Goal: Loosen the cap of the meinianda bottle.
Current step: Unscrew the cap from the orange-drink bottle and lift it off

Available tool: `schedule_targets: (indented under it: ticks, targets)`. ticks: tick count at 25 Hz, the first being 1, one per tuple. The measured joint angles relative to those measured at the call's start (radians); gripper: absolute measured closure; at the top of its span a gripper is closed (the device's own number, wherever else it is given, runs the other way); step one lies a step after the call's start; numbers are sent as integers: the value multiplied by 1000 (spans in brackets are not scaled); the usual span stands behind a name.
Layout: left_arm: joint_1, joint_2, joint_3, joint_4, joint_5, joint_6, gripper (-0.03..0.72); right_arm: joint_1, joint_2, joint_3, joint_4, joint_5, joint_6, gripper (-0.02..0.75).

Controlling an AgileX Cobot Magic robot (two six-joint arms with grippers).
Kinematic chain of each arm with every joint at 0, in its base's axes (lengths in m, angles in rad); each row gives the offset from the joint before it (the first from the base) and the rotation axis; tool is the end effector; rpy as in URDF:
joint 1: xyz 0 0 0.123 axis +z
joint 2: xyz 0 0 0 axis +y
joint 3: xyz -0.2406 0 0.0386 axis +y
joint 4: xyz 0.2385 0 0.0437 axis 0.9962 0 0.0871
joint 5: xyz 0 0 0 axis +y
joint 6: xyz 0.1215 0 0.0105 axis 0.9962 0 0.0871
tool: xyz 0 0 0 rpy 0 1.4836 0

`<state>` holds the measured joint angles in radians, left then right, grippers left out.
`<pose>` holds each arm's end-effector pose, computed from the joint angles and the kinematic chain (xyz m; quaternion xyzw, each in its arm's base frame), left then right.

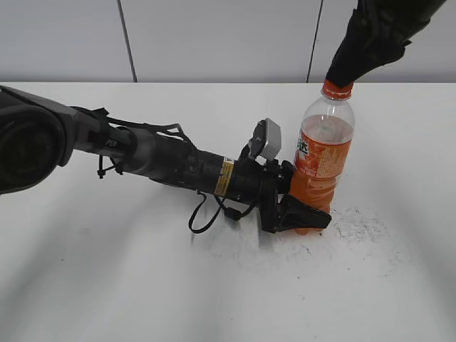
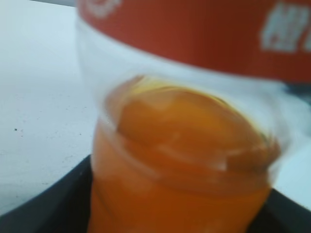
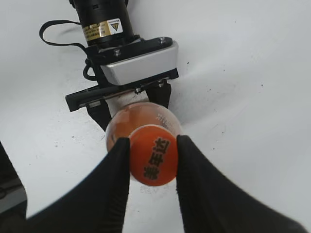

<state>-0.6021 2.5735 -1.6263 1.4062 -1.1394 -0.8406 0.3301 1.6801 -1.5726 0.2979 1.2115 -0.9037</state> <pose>0.3052 -0.3423 0.0249 0.5727 0.5309 -0.5056 0.3667 0.3174 0.1442 0.2658 -0.5411 0.8113 0.0926 0.2012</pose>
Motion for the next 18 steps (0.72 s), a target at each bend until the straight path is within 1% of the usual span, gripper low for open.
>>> schedule_targets:
  ticks: [1, 2, 4, 7, 8, 9, 10, 13, 15, 16, 17, 18]
  targets:
    - [0, 0, 0, 0, 0, 0, 135, 0, -4, 0, -4, 0, 33, 500]
    - [0, 0, 0, 0, 0, 0, 135, 0, -4, 0, -6, 0, 70, 482]
    - [0, 0, 0, 3, 0, 2, 135, 0, -4, 2, -17, -8, 258, 349]
    - [0, 0, 0, 3, -2, 2, 135, 0, -4, 2, -25, -26, 612, 164]
    - [0, 0, 0, 3, -2, 3, 135, 0, -3, 2, -26, -24, 726, 130]
    - [0, 0, 0, 3, -2, 3, 135, 0, -1, 2, -27, -16, 805, 122]
    - [0, 0, 0, 3, -2, 3, 136, 0, 3, 2, -28, -6, 883, 130]
    - [0, 0, 0, 3, -2, 3, 136, 0, 23, 2, -28, -1, 942, 206]
    - [0, 0, 0, 3, -2, 3, 137, 0, 38, 3, -24, -1, 945, 356]
    - [-1, 0, 0, 3, -2, 3, 137, 0, 38, 3, -18, -1, 938, 414]
    - [-1, 0, 0, 3, -2, 3, 137, 0, 38, 3, -17, -1, 922, 445]
    - [-1, 0, 0, 3, -2, 3, 137, 0, 38, 3, -17, 0, 904, 444]
